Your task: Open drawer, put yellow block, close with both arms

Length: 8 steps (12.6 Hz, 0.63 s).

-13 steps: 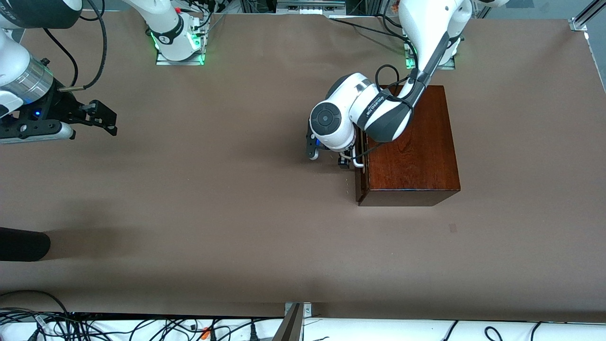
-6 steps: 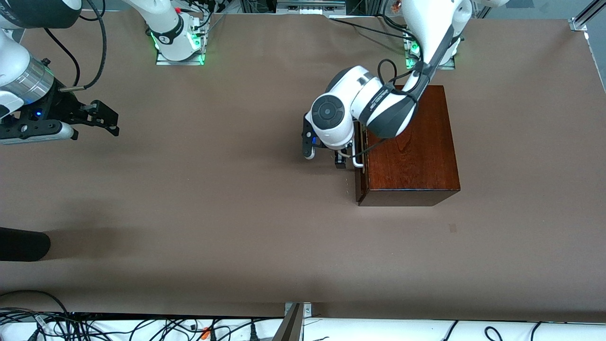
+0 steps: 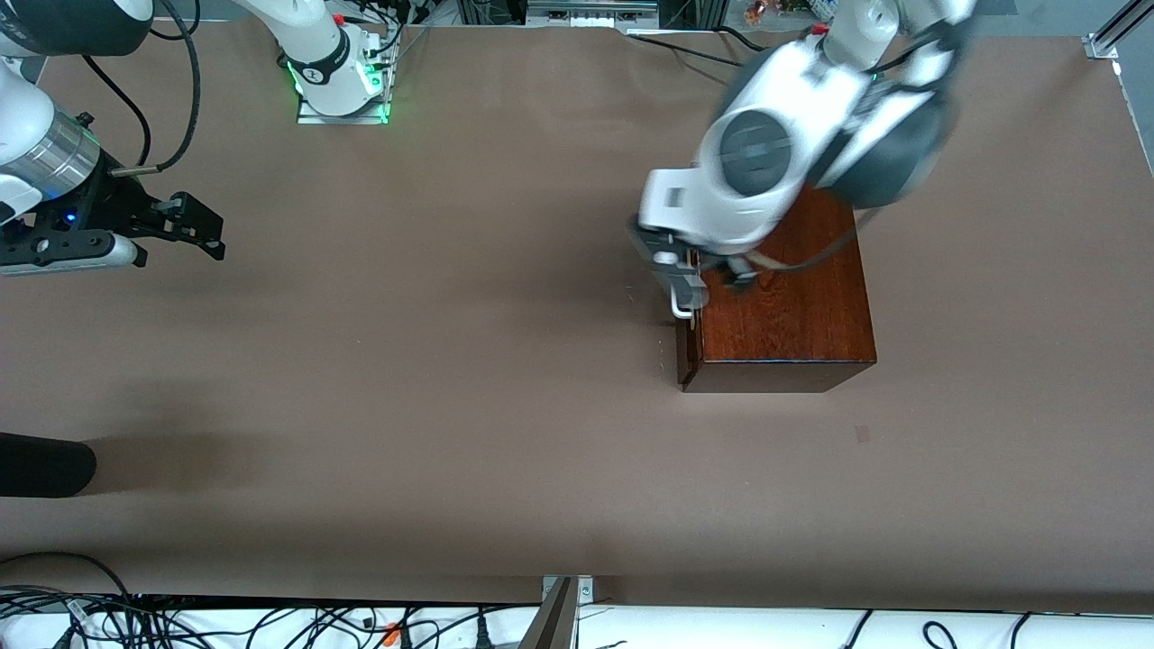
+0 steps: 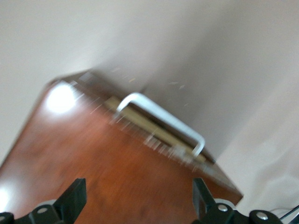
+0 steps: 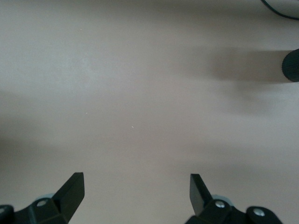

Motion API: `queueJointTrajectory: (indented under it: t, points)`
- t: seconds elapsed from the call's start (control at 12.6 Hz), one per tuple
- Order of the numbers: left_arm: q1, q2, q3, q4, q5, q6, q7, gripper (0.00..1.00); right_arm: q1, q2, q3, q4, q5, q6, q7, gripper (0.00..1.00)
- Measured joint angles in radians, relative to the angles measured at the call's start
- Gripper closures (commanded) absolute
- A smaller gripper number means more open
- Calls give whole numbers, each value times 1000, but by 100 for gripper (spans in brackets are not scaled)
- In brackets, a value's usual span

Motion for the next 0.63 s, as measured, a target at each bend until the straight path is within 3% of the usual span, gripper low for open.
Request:
queueJointTrajectory:
  t: [0.32,0.47,0.63]
  points:
    - [195,-89,5,61,0,-178,-14,0,-1,2,-1,0,0,0,1,0]
    - [236,-92,22,98,-1,-217,-28,0,-1,2,-1,0,0,3,1,0]
    - [239,-104,88,96,-1,-203,-95,0,-2,2,-1,0,0,8,1,0]
